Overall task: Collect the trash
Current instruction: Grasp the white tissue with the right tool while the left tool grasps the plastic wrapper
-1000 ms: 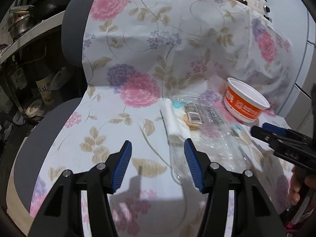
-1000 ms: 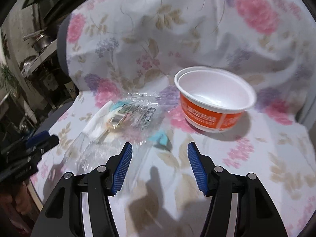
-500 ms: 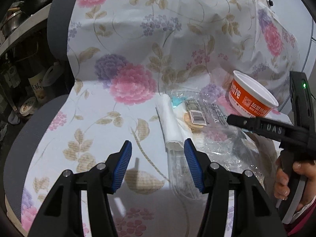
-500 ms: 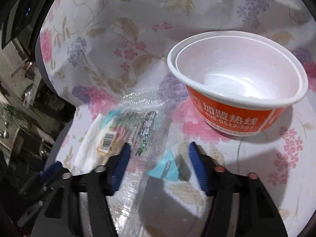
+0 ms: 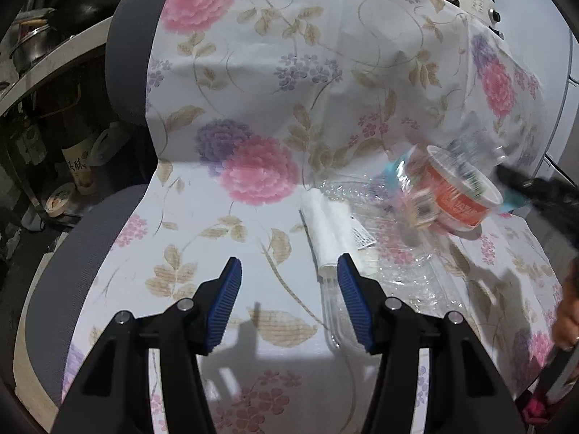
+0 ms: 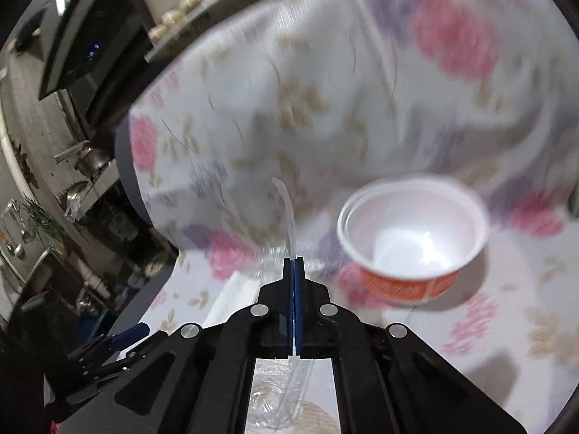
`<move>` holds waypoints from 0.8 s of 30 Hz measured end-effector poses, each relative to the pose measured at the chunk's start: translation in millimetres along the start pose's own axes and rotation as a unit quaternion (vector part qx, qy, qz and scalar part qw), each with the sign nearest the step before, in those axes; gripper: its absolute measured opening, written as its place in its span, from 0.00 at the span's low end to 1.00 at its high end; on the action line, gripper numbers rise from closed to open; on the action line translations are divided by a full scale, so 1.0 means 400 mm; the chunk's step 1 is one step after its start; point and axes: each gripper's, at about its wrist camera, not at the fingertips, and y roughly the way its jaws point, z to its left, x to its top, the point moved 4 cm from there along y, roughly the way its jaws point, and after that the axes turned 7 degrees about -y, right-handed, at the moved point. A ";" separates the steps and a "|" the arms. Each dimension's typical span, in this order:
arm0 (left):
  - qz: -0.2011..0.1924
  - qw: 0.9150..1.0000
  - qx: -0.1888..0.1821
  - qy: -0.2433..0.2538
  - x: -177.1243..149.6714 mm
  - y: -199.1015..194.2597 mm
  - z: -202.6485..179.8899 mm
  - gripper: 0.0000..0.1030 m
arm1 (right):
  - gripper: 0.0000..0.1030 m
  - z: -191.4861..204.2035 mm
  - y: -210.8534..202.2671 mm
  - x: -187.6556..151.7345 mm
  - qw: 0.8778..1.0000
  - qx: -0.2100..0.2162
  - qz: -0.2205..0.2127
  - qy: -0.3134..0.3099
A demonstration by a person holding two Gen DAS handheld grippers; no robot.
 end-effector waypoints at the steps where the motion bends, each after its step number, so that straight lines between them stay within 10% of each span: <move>1: 0.001 1.000 -0.001 0.001 0.001 0.001 -0.005 0.52 | 0.00 0.001 -0.024 0.007 1.000 -0.011 -0.009 -0.010; 6: 0.022 0.999 -0.029 0.014 0.010 0.048 -0.049 0.51 | 0.00 0.020 -0.115 -0.008 0.998 -0.034 -0.021 -0.054; 16: 0.050 0.998 -0.032 0.015 0.017 0.129 -0.073 0.00 | 0.00 0.035 -0.152 -0.079 0.994 -0.051 -0.010 -0.093; 24: -0.015 0.999 -0.037 -0.007 0.062 0.052 -0.042 0.00 | 0.00 0.026 -0.150 -0.085 0.996 -0.046 -0.011 -0.080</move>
